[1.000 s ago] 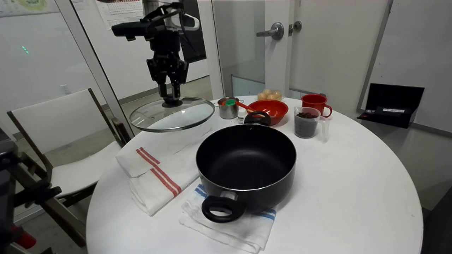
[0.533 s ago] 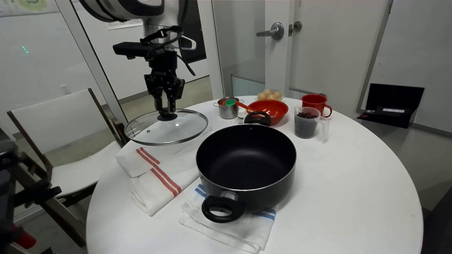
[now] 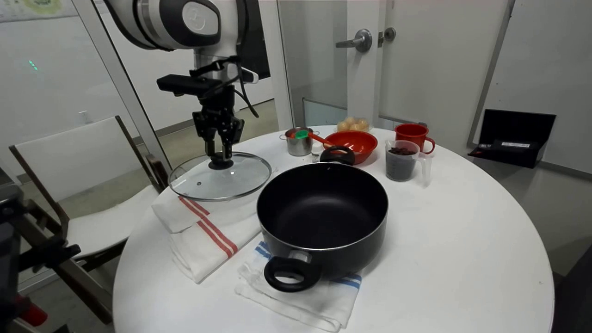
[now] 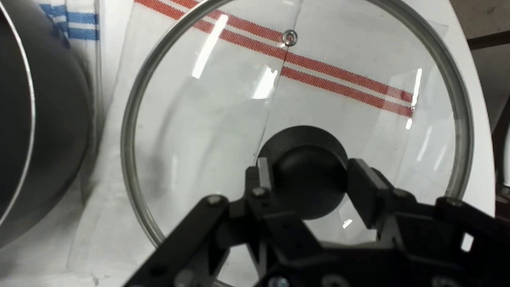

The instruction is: Remove the lid of the pot

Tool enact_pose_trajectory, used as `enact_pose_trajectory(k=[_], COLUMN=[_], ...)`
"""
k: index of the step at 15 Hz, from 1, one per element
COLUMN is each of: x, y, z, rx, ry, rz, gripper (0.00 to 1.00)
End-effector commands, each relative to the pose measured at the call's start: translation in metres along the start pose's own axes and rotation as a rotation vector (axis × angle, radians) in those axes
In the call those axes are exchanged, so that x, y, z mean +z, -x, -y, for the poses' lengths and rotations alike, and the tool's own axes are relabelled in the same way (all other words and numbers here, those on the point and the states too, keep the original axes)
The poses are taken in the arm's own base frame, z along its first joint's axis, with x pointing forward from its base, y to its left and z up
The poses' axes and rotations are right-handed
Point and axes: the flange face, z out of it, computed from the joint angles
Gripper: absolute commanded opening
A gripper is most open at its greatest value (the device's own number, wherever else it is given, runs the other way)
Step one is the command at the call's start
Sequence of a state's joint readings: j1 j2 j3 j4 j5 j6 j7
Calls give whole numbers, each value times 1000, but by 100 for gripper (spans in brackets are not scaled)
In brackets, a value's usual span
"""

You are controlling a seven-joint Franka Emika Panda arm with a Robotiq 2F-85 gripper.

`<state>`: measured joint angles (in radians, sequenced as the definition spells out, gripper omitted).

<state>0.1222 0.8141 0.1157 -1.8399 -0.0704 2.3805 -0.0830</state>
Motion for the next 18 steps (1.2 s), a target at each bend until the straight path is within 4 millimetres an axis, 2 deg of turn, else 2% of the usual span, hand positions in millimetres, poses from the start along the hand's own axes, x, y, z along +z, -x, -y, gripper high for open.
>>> enact_pose_trajectory(k=[1, 9, 14, 17, 18], x=[14, 52, 68, 69, 68], y=[-12, -15, -14, -14, -14], z=[-4, 2, 13, 18, 18], rx=[-31, -69, -119, -130, -129], ry=[7, 71, 124, 133, 130], rz=[-35, -63, -72, -72, -72], gripper=[24, 24, 24, 24, 35])
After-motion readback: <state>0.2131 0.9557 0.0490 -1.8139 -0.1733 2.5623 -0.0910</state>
